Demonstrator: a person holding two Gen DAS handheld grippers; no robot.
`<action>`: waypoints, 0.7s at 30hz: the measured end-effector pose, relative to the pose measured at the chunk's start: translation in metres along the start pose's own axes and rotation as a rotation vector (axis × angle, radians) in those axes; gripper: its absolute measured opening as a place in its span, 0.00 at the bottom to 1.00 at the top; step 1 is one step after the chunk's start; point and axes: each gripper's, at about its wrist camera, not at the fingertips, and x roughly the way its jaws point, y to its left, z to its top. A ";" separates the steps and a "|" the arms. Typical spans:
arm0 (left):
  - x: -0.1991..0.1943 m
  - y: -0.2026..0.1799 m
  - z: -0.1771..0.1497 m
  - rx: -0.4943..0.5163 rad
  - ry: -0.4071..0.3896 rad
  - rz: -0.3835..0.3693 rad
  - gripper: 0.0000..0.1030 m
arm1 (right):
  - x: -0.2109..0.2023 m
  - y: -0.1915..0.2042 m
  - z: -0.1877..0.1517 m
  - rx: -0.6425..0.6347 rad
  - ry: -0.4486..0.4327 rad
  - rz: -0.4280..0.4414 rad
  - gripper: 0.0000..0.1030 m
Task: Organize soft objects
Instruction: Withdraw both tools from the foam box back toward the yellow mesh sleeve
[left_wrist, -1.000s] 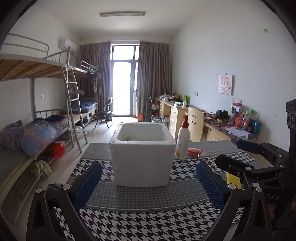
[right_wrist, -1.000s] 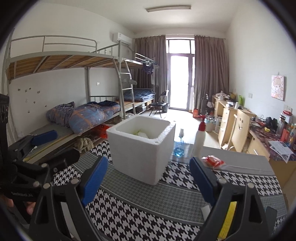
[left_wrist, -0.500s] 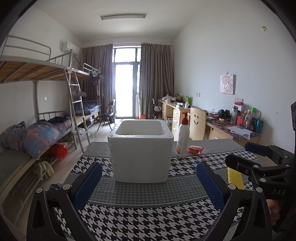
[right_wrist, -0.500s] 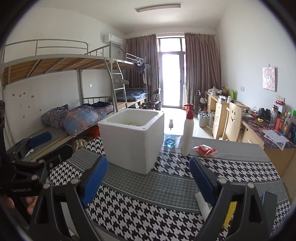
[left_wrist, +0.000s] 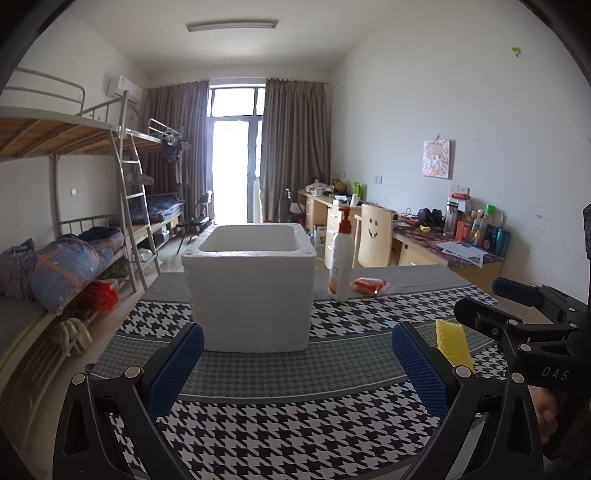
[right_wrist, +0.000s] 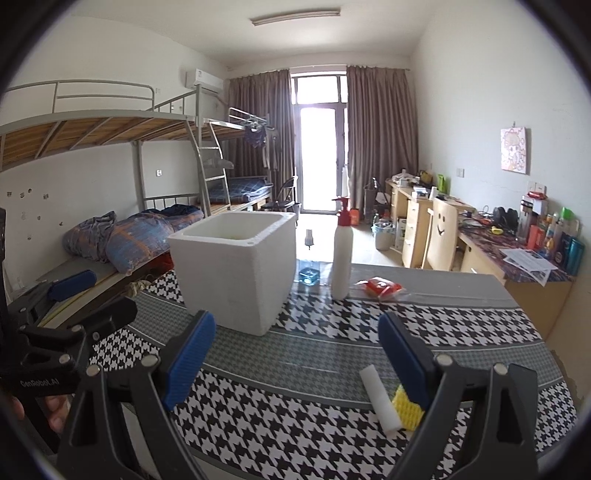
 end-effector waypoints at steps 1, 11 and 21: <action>0.001 -0.001 0.000 0.002 0.003 -0.008 0.99 | -0.002 -0.002 -0.002 0.003 -0.001 -0.011 0.90; 0.007 -0.016 -0.003 0.009 0.016 -0.080 0.99 | -0.008 -0.017 -0.011 0.030 0.020 -0.077 0.90; 0.015 -0.033 -0.003 0.036 0.033 -0.134 0.99 | -0.020 -0.035 -0.019 0.065 0.026 -0.140 0.90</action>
